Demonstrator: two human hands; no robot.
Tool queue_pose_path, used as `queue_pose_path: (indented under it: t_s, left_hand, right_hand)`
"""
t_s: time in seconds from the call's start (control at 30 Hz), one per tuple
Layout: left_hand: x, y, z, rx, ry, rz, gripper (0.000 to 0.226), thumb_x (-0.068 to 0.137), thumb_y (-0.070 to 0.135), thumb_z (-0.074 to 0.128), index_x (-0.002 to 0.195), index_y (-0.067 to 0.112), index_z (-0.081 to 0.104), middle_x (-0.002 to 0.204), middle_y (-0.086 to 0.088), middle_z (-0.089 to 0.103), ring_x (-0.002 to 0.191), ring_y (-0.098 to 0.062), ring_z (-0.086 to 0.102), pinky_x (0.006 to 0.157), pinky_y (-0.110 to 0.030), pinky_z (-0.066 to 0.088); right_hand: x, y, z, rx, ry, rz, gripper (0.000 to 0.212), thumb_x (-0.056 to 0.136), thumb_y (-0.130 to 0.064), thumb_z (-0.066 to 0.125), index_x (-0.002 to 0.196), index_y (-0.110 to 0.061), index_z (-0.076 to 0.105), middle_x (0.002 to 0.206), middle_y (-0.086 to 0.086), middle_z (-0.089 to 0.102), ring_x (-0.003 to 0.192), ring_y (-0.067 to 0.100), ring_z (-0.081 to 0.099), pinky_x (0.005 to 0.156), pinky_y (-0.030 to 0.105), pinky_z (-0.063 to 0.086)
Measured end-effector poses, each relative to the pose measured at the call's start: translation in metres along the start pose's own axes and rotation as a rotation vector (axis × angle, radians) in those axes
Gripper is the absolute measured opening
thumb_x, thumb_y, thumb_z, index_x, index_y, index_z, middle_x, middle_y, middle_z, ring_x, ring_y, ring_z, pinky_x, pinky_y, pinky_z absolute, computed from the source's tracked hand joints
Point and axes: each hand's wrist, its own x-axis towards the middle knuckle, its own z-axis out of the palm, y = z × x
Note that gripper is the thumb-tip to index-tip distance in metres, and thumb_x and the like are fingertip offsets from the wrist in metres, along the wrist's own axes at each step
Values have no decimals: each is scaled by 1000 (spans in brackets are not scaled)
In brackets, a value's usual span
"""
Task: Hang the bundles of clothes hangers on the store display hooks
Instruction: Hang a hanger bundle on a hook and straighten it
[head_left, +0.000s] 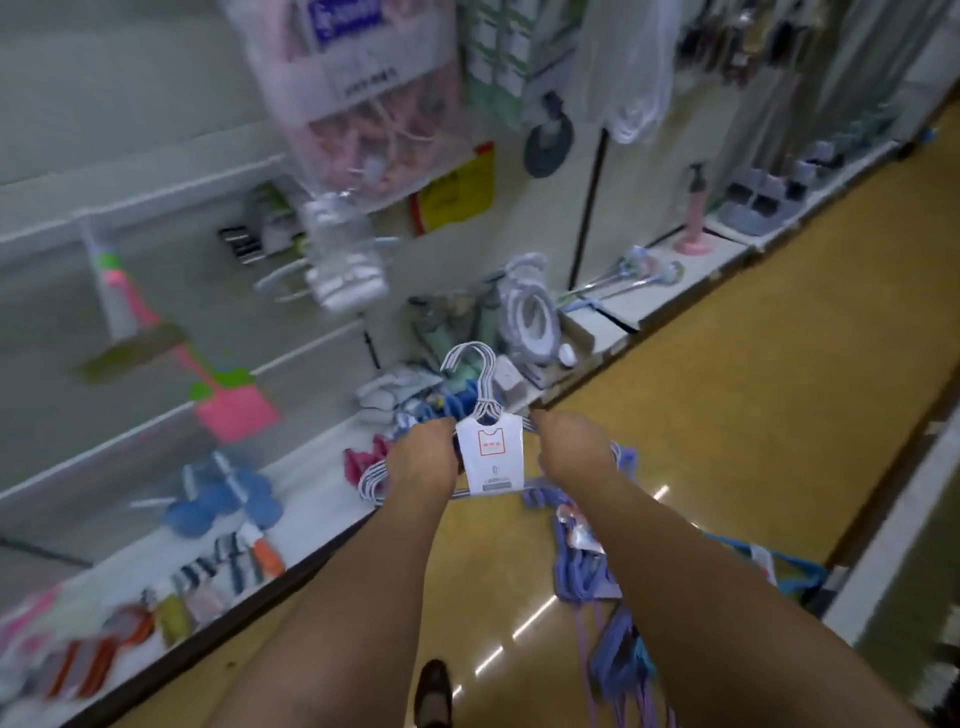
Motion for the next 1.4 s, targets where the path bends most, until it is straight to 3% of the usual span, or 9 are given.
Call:
queue_pose_path:
  t_s: [0.27, 0.4, 0.6, 0.73, 1.0, 1.17, 1.4]
  left_hand:
    - [-68, -125, -43, -44, 113, -196, 31, 89, 11, 47, 111, 22, 64, 112, -7, 66, 106, -29, 60, 74, -28, 42]
    - [-105, -201, -55, -77, 140, -293, 36, 89, 4, 42, 113, 23, 62, 110, -6, 67, 103, -28, 62, 77, -32, 48]
    - [-160, -324, -89, -80, 187, -378, 31, 96, 16, 44, 122, 26, 59, 113, -6, 65, 105, -26, 61, 82, -33, 47]
    - [-195, -396, -109, -52, 213, -437, 35, 92, 10, 47, 122, 23, 59, 115, -7, 64, 106, -26, 62, 82, -33, 48]
    - [-249, -503, -135, -98, 274, -583, 35, 86, 6, 49, 115, 22, 62, 111, -3, 68, 102, -25, 63, 81, -32, 50]
    - [-263, -555, -151, -115, 294, -695, 28, 86, 9, 50, 108, 21, 62, 109, -3, 67, 102, -26, 62, 81, -33, 49]
    - [-266, -613, -191, -105, 354, -792, 35, 84, 7, 53, 114, 24, 61, 109, -1, 67, 102, -23, 63, 78, -27, 46]
  right_hand:
    - [-27, -133, -8, -75, -32, -273, 33, 92, -7, 47, 125, -12, 48, 119, 9, 62, 108, 29, 61, 80, 36, 49]
    - [-47, -212, -8, -107, -32, -370, 33, 93, -5, 45, 125, -11, 48, 121, 10, 60, 110, 29, 59, 83, 38, 49]
    - [-89, -342, 10, -124, -13, -470, 31, 91, -6, 45, 121, -13, 48, 117, 9, 62, 105, 27, 60, 82, 33, 47]
    - [-116, -420, 13, -149, 0, -534, 38, 90, -6, 46, 126, -14, 46, 120, 8, 61, 108, 27, 60, 82, 33, 47]
    - [-147, -542, 16, -159, 2, -678, 42, 90, -7, 49, 131, -14, 47, 124, 9, 60, 113, 28, 58, 90, 34, 48]
    - [-147, -608, 15, -200, 18, -798, 39, 90, -7, 47, 128, -15, 46, 123, 10, 60, 111, 28, 59, 86, 33, 48]
    - [-130, -684, 0, -172, 77, -956, 37, 88, -8, 44, 124, -13, 48, 124, 11, 60, 112, 29, 58, 86, 31, 46]
